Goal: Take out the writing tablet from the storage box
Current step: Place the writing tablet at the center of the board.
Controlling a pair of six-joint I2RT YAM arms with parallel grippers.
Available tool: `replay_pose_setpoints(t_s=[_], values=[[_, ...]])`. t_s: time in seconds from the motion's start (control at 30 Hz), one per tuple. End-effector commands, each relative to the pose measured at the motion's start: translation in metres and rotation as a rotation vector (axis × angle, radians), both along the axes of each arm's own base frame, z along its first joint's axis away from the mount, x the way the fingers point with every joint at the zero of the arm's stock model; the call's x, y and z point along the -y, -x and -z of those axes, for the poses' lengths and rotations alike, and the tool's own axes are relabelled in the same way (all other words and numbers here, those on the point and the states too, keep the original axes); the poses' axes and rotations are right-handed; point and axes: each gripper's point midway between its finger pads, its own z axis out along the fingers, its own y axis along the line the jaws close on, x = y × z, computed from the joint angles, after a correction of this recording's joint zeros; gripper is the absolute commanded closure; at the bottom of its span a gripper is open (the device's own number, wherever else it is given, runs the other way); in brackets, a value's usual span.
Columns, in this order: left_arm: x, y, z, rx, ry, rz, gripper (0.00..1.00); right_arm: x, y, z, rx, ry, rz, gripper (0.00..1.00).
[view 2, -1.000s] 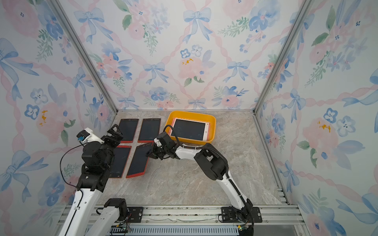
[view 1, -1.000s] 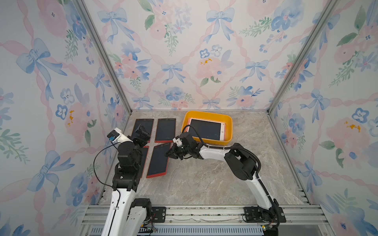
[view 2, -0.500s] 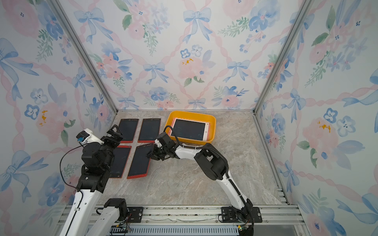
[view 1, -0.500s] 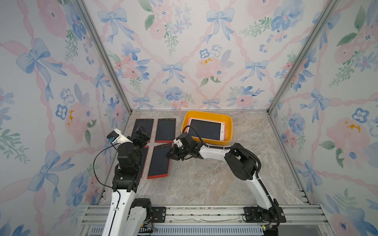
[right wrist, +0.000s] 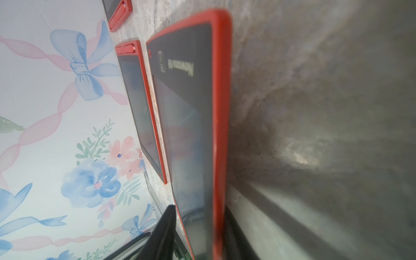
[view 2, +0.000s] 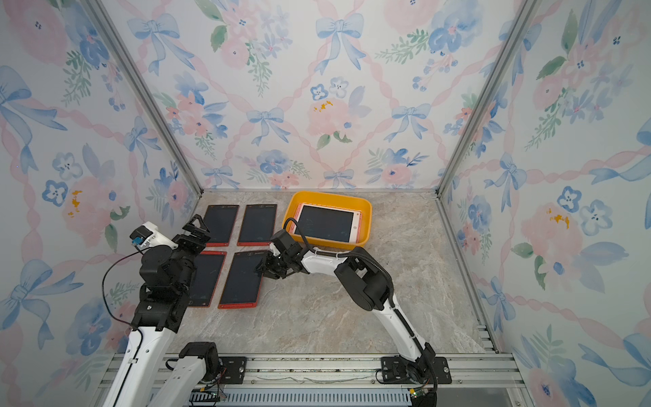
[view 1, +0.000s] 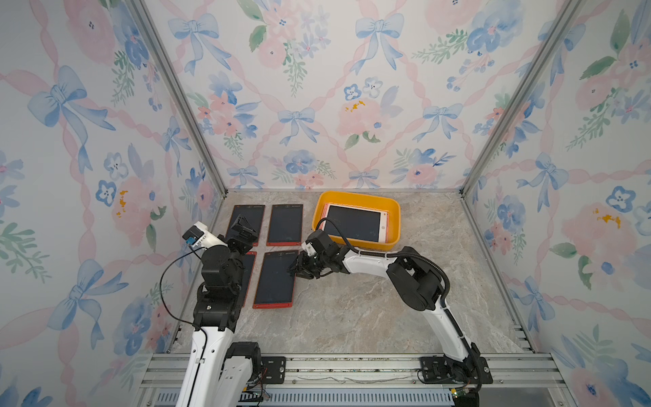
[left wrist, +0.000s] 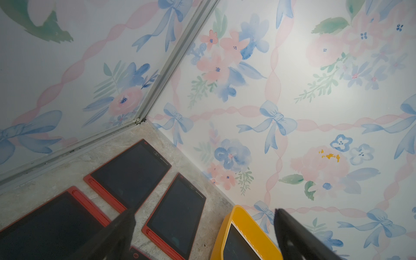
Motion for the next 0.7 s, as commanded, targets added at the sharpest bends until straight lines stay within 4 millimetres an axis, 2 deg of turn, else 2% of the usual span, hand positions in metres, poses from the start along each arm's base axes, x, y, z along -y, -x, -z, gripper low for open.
replay_pose_setpoints(t_s=[0.0,0.43,0.67], values=[[0.000,0.001,0.010,-0.004,0.008,0.004,0.02,0.004,0.003,-0.001,0.007,0.022,-0.001,0.64],[0.000,0.000,0.012,-0.004,0.014,0.005,0.02,0.016,0.000,-0.003,0.026,0.055,0.035,0.64],[0.000,-0.002,0.011,-0.003,0.010,0.004,0.02,0.024,-0.007,-0.019,0.093,0.085,0.046,0.63]])
